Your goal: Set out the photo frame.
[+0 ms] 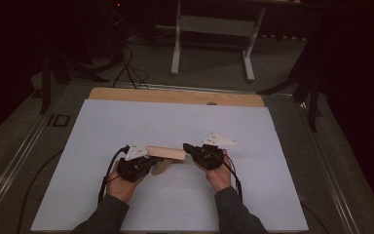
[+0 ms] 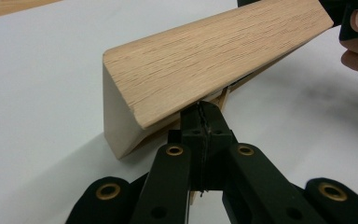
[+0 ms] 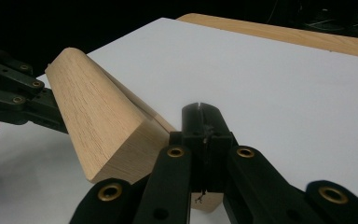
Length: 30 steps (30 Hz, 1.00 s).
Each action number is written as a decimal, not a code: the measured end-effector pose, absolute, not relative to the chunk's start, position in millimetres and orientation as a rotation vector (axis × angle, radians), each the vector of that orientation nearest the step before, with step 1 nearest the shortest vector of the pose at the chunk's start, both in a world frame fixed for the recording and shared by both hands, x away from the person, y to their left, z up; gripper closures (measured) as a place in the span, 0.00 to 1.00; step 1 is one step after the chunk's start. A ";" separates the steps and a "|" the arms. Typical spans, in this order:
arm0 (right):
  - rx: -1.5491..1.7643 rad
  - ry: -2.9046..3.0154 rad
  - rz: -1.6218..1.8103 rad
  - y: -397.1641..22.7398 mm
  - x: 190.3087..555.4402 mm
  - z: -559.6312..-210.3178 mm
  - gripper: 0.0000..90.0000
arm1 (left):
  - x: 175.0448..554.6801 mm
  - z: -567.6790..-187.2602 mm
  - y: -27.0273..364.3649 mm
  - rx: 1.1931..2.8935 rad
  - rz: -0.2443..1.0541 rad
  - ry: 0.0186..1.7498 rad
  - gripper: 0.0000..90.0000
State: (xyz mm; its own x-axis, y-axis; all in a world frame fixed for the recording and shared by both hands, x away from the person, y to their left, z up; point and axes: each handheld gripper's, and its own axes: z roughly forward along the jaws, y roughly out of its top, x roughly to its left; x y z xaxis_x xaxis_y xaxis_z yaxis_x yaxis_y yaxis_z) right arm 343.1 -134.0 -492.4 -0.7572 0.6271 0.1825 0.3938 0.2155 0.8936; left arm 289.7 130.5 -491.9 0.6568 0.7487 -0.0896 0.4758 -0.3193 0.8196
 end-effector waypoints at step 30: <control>0.887 2.313 1.529 -130.9 333.4 -489.5 1.00 | 289.7 -490.3 125.7 1.972 0.363 0.948 1.00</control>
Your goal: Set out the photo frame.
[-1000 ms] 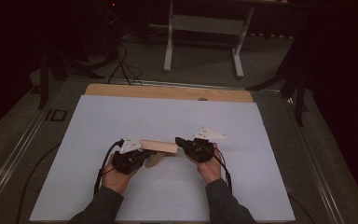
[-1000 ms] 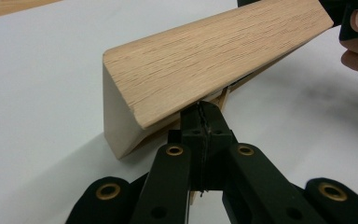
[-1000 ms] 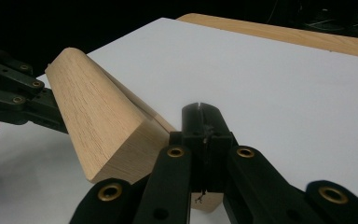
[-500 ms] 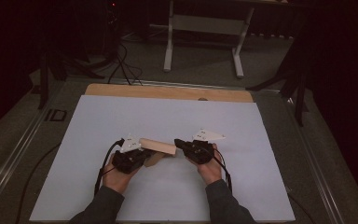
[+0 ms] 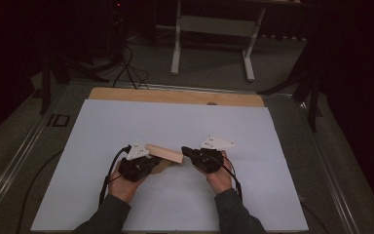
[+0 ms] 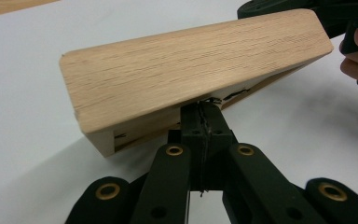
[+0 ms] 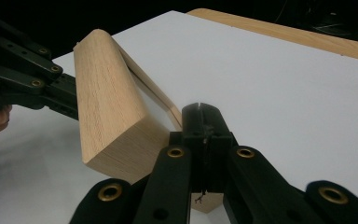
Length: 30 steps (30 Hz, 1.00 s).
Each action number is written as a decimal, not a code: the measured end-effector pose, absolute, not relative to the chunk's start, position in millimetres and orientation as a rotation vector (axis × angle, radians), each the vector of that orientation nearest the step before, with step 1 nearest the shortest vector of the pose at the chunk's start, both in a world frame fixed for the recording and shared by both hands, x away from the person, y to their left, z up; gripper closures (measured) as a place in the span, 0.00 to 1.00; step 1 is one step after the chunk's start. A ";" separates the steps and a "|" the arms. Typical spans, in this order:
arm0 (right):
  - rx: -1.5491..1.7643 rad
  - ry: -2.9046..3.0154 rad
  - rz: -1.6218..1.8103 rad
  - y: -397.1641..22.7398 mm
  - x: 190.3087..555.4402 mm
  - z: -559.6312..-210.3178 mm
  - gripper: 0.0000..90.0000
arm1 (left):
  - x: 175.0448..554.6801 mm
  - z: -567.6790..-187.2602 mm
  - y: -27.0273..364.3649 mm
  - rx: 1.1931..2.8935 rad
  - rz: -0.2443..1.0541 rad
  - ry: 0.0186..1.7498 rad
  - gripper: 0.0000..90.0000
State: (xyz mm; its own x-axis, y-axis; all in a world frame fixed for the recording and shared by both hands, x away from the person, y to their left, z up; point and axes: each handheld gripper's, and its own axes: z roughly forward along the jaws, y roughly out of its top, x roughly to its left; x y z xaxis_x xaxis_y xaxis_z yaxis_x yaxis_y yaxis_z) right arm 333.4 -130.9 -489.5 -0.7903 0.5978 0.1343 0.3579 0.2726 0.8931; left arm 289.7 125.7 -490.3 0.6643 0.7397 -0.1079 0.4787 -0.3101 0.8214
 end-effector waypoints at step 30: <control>0.854 2.338 1.528 -126.6 326.3 -489.8 1.00 | 287.6 -492.4 117.6 1.992 0.346 0.922 1.00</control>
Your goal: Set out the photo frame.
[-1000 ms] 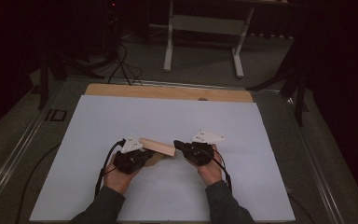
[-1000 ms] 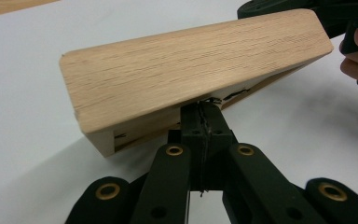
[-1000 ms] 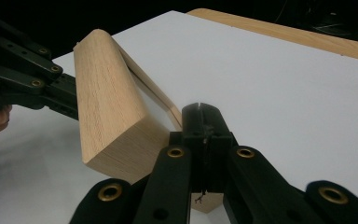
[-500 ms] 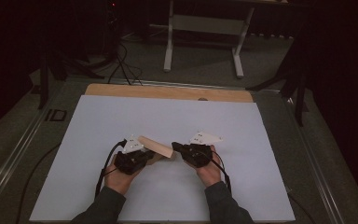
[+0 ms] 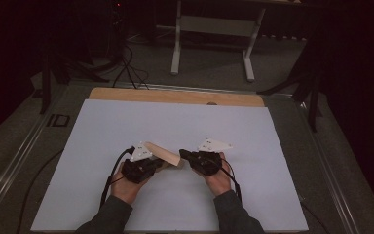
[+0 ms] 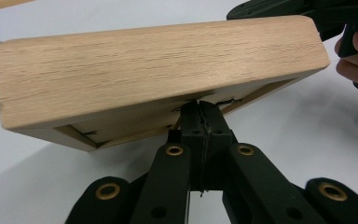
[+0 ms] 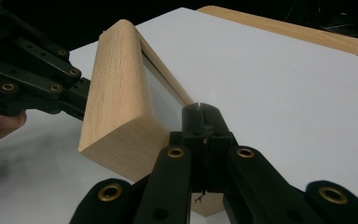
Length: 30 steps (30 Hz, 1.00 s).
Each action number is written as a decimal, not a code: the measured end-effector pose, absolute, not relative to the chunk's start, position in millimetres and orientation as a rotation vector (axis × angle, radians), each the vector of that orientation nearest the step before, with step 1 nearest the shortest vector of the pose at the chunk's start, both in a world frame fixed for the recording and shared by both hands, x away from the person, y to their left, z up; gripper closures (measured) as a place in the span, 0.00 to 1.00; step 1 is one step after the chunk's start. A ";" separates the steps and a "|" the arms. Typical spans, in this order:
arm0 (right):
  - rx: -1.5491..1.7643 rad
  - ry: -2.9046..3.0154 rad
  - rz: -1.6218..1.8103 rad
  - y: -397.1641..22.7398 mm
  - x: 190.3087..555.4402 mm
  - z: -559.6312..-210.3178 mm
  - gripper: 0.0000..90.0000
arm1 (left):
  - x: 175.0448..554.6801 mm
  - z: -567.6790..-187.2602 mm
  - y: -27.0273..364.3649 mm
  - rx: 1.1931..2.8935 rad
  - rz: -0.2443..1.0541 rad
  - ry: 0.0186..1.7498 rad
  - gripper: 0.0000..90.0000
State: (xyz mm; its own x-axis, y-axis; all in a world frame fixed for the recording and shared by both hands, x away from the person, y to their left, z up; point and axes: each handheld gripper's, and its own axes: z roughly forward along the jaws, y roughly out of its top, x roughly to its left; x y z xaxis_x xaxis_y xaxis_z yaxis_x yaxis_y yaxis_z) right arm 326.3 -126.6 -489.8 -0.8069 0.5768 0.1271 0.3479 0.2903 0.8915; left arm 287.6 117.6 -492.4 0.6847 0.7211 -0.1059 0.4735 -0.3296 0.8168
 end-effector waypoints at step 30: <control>0.795 2.405 1.482 -119.5 317.3 -495.7 1.00 | 290.8 -496.7 117.7 2.000 0.348 0.950 1.00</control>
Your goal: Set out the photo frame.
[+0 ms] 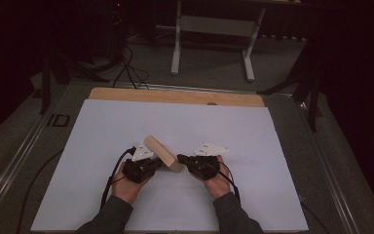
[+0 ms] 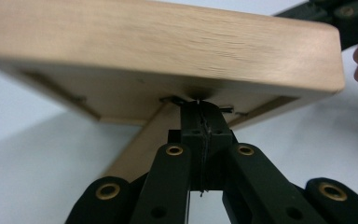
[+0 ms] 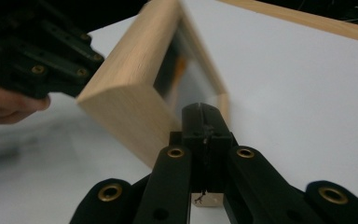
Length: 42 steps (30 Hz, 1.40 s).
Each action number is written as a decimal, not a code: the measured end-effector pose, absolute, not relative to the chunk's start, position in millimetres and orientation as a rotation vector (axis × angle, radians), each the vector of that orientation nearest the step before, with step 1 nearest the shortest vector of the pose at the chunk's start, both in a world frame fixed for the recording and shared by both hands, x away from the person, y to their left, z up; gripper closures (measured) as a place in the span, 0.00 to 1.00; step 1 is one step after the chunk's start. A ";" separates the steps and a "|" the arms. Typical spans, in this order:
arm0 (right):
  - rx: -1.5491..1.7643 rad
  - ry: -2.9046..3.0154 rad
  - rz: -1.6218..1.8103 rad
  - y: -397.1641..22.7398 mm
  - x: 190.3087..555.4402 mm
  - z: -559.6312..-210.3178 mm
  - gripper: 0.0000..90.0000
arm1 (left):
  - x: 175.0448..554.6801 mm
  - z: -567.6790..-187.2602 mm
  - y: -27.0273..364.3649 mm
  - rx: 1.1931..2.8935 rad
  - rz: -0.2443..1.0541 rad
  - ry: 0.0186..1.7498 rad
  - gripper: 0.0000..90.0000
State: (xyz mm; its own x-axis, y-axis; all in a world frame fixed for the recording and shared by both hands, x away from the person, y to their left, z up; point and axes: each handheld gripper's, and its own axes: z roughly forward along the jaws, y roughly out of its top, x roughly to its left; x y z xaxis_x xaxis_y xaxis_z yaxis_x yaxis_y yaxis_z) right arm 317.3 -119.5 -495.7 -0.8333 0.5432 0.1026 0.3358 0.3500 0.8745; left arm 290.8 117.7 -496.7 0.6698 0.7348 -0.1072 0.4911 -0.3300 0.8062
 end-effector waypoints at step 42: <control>0.674 2.460 1.425 -89.0 303.9 -498.7 0.91 | 303.4 -503.8 142.1 1.927 0.341 1.071 0.86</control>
